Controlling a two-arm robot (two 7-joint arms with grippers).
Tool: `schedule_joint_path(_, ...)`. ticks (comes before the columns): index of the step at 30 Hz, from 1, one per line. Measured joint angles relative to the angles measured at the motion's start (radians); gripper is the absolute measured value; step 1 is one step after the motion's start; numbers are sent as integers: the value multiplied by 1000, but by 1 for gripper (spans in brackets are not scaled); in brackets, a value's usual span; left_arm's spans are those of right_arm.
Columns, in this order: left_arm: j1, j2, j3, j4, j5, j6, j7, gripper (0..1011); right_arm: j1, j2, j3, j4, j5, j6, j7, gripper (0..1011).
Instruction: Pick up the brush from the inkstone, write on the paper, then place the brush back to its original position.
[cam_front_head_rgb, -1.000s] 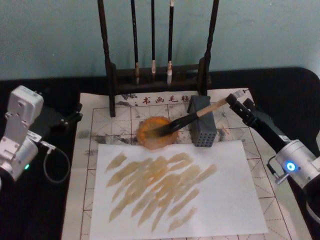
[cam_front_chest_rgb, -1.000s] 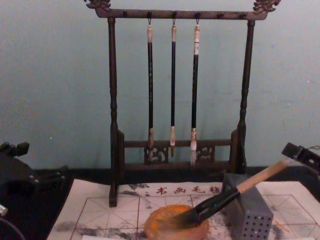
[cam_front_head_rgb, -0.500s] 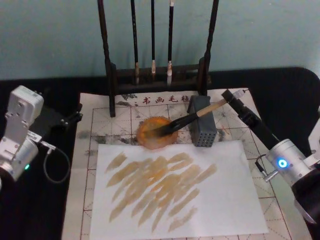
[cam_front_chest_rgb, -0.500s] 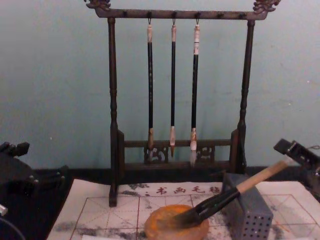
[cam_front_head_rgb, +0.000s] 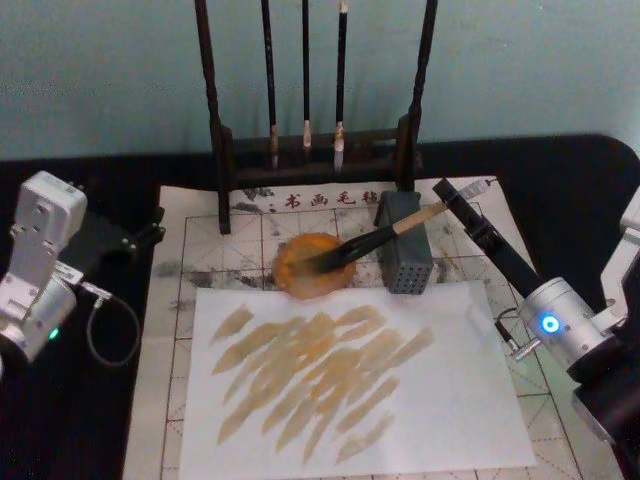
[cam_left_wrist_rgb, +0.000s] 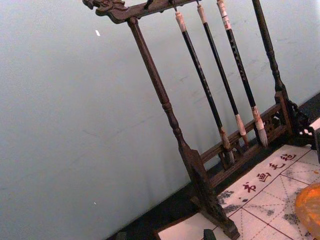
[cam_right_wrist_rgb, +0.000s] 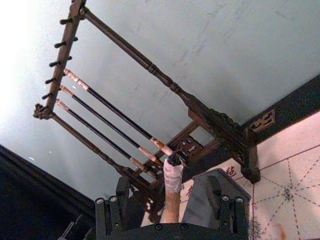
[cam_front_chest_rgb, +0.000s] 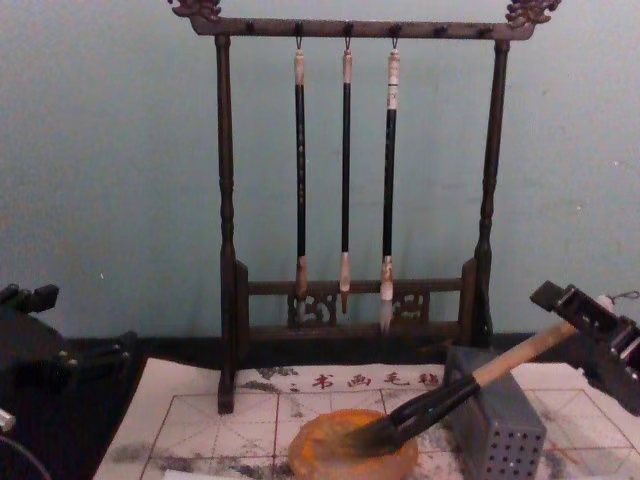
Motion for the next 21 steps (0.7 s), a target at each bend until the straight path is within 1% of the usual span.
schedule_joint_path(7, 0, 0, 0, 0, 0, 0, 0, 1001, 17, 0, -18, 22, 12, -20, 10, 1000)
schedule_joint_path(14, 0, 0, 0, 0, 0, 0, 0, 1001, 19, 10, -32, 20, 26, -23, 6, 1000)
schedule_joint_path(21, 0, 0, 0, 0, 0, 0, 0, 1001, 18, 9, -31, 20, 25, -23, 5, 1000)
